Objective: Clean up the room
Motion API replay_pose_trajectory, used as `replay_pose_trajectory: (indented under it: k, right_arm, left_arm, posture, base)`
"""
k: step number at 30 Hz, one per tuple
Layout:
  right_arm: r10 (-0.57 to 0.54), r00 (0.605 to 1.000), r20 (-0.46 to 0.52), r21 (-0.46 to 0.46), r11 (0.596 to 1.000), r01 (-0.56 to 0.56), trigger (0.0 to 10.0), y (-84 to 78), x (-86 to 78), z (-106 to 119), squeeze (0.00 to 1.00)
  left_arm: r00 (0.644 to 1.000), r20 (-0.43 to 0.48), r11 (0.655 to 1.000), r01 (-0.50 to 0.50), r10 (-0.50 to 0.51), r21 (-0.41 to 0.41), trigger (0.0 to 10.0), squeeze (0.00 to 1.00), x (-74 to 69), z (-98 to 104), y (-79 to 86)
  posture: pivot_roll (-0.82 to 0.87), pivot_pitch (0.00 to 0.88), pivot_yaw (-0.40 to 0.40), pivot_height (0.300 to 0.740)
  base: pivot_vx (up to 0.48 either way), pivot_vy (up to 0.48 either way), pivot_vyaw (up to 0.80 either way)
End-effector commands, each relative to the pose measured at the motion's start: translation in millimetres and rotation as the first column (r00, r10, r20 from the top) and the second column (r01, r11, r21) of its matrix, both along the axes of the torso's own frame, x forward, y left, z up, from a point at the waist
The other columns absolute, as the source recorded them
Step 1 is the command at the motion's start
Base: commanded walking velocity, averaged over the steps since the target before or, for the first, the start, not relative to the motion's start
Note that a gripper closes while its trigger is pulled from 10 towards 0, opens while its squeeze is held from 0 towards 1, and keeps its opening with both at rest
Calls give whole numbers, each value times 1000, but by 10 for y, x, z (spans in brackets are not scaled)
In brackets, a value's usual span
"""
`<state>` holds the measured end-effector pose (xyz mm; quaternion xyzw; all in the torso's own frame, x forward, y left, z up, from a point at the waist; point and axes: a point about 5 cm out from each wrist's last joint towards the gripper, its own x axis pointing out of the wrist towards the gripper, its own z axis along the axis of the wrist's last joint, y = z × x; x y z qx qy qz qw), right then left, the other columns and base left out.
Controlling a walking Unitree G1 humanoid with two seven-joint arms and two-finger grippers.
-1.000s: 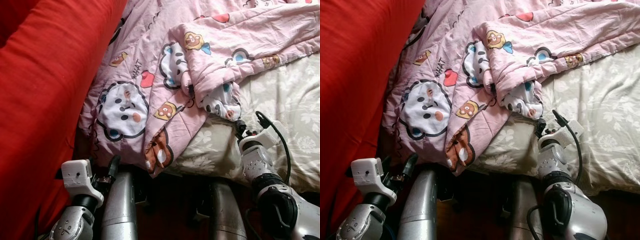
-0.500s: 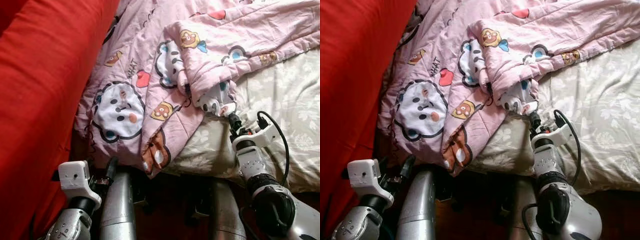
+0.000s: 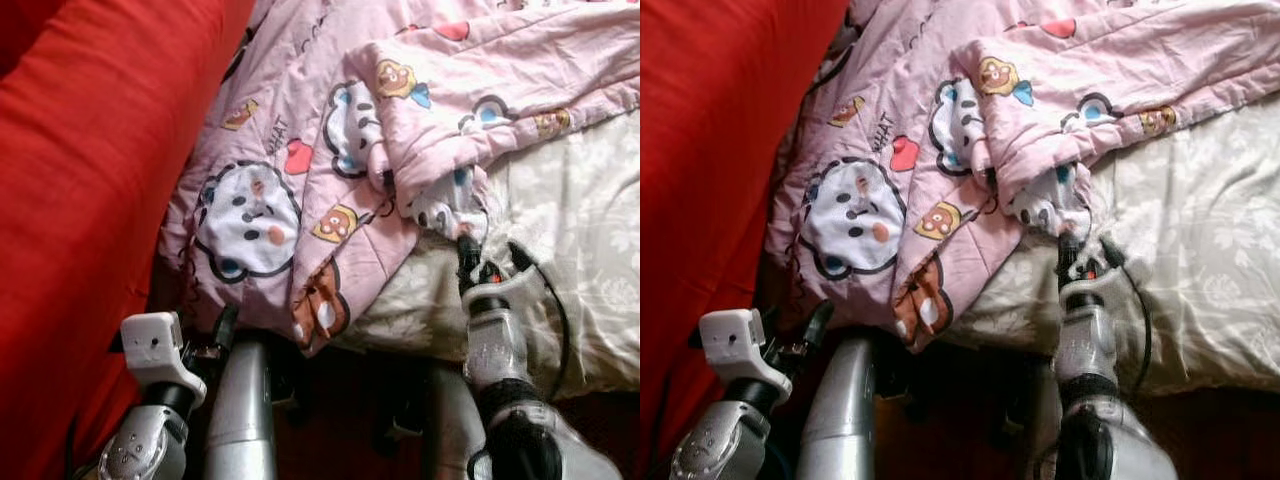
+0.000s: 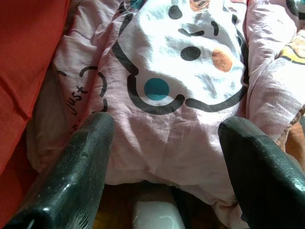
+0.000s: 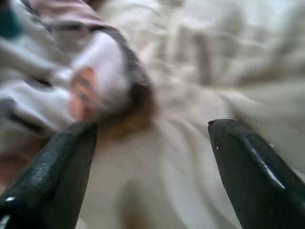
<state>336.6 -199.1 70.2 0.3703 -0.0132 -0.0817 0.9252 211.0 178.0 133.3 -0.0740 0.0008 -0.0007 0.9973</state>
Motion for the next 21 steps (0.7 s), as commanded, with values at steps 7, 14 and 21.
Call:
replay_pose_trajectory:
  k: [7, 14, 21]
  right_arm:
    - [-22, 1000, -7, -35, 999, 22, 10000, -103, -76, -7, 0]
    - [79, 994, 81, -153, 986, -66, 10000, 26, 238, 407, 0]
    - [97, 994, 45, -149, 985, -90, 10000, 72, 413, 570, 0]
  left_arm:
    - [999, -47, 1000, -23, 23, 6, 10000, 0, -33, -139, 18]
    - [999, -35, 999, -34, 34, 6, 10000, 0, -17, -116, 37]
    - [999, -38, 999, -35, 36, 8, 10000, 0, -56, -120, 30]
  posture:
    - [155, 631, -19, 608]
    - [163, 632, -20, 608]
    - [176, 632, -17, 608]
  base:
    - [0, 0, 0]
    - [0, 0, 0]
    - [0, 0, 0]
